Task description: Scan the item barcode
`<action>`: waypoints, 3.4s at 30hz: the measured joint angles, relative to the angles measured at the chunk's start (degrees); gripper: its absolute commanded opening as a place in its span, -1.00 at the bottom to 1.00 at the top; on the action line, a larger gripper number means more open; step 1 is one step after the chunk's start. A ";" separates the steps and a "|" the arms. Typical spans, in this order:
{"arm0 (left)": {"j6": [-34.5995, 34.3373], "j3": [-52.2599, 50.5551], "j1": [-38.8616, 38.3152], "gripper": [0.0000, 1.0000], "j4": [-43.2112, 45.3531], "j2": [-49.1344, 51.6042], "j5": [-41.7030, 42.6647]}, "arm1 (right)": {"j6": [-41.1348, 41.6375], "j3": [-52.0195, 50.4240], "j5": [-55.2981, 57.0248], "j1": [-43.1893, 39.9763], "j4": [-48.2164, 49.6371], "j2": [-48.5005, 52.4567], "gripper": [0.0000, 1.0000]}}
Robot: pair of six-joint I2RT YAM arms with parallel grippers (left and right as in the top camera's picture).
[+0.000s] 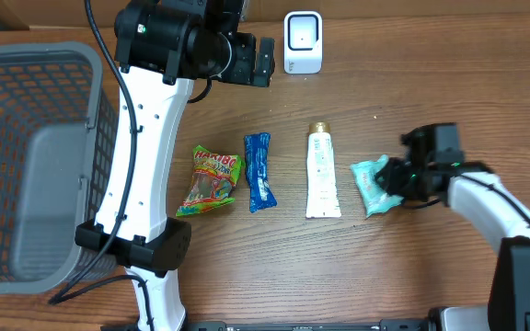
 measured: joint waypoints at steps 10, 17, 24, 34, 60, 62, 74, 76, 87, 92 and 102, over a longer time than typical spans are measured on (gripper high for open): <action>0.00 0.00 0.00 0.99 0.02 0.00 0.00 | 0.42 6.08 1.81 -9.57 0.57 0.00 -0.37; 0.00 0.00 0.00 0.99 0.02 0.00 0.00 | -2.12 6.38 -1.40 -8.96 -2.86 0.00 -0.20; 0.00 0.00 0.00 0.99 0.02 0.00 0.00 | -4.81 12.17 3.37 -1.84 -16.96 0.02 -0.37; 0.00 0.00 0.00 0.99 0.02 0.00 0.00 | -2.60 24.33 27.04 20.31 -23.10 0.02 0.05; 0.00 0.00 0.00 1.00 0.02 0.00 0.00 | 0.17 18.86 42.91 27.41 -25.73 15.39 0.12; 0.00 0.00 0.00 1.00 0.02 0.00 0.00 | 0.42 17.75 43.43 27.41 -24.57 15.39 0.13; 0.00 0.00 0.00 0.99 0.02 0.00 0.00 | 1.57 11.76 46.84 27.76 -17.44 13.86 -0.50; 0.00 0.00 0.00 0.99 0.02 0.00 0.00 | 1.81 11.39 47.06 27.78 -17.25 13.86 -0.58; 0.00 0.00 0.00 1.00 0.02 0.00 0.00 | 2.25 16.52 42.84 27.67 -31.19 15.52 0.00; 0.00 0.00 0.00 0.99 0.00 0.00 0.00 | 2.05 28.02 41.88 27.67 -41.00 15.96 0.59; 0.00 0.00 0.00 0.99 0.02 0.00 0.00 | 1.92 29.22 42.40 25.16 -42.25 15.98 0.56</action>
